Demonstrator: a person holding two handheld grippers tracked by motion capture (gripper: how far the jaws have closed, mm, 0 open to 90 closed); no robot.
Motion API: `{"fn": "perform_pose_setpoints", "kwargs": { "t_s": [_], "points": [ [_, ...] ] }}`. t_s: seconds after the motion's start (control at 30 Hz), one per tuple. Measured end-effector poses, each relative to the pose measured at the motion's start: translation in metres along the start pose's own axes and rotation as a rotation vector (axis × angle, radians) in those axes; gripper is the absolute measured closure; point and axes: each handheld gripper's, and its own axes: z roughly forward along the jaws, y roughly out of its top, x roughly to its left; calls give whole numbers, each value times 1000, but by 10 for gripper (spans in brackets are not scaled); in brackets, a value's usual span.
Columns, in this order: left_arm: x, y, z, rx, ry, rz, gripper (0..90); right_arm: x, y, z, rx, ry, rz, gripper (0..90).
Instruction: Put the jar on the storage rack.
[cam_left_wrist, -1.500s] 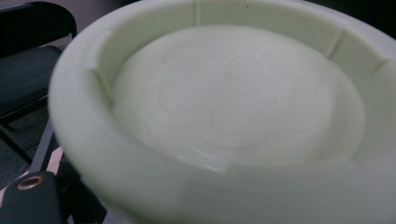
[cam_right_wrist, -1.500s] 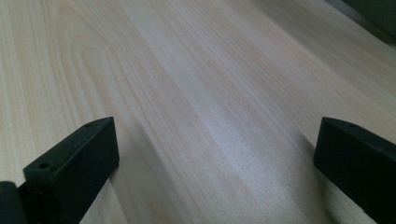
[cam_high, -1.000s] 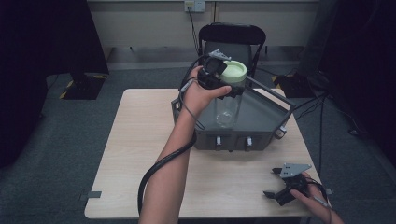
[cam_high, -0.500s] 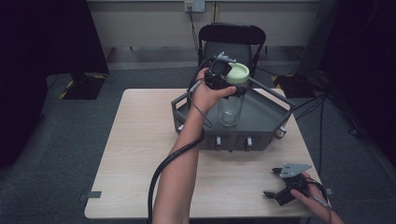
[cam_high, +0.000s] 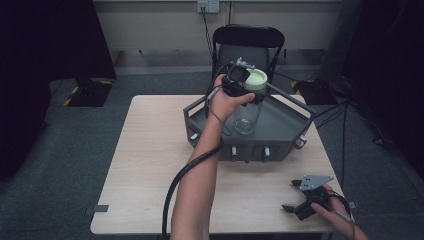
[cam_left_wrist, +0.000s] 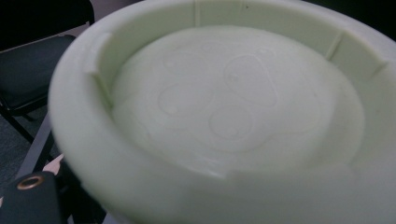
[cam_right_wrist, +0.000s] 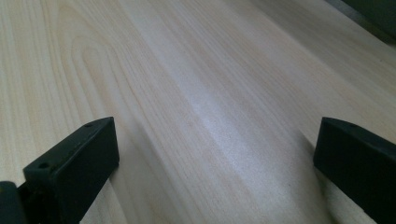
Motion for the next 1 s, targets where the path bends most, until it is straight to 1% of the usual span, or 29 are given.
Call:
{"fn": "perform_pose_setpoints", "kwargs": {
  "t_s": [0.17, 0.23, 0.37, 0.43, 0.5, 0.7, 0.77, 0.83, 0.9, 0.93, 1.0],
  "points": [
    [-2, 1, 3, -4, 6, 4, 106, 0, 0, 0, 0, 0, 0, 0],
    [-3, 0, 5, -19, 8, 24, 106, 0, 0, 0, 0, 0, 0, 0],
    [-3, -4, 5, -43, 11, 18, 105, 0, 0, 0, 0, 0, 0, 0],
    [-2, -7, 4, -57, 6, 28, 104, 0, 0, 0, -1, -1, 0, 0],
    [-1, -9, 3, -66, 3, 17, 102, 0, 0, 0, -2, -1, -1, 0],
    [-2, -10, 2, -66, 2, 16, 98, 0, 0, 0, -1, -1, -1, 0],
    [-2, -10, 2, -69, 7, 2, 82, 0, 0, 0, -2, -1, -1, 0],
    [-1, -10, 1, -69, -3, -3, 63, 0, 0, 0, -2, -1, -1, 0],
    [-1, -11, 0, -56, -14, -14, 53, 0, 0, 0, -2, -1, -1, 0],
    [-1, -12, 0, -53, -12, -15, 45, 0, 0, 0, -2, -1, -1, 0],
    [-1, -13, -1, -52, -21, -14, 42, 0, 0, 0, -2, -1, -1, 0]
  ]
}}
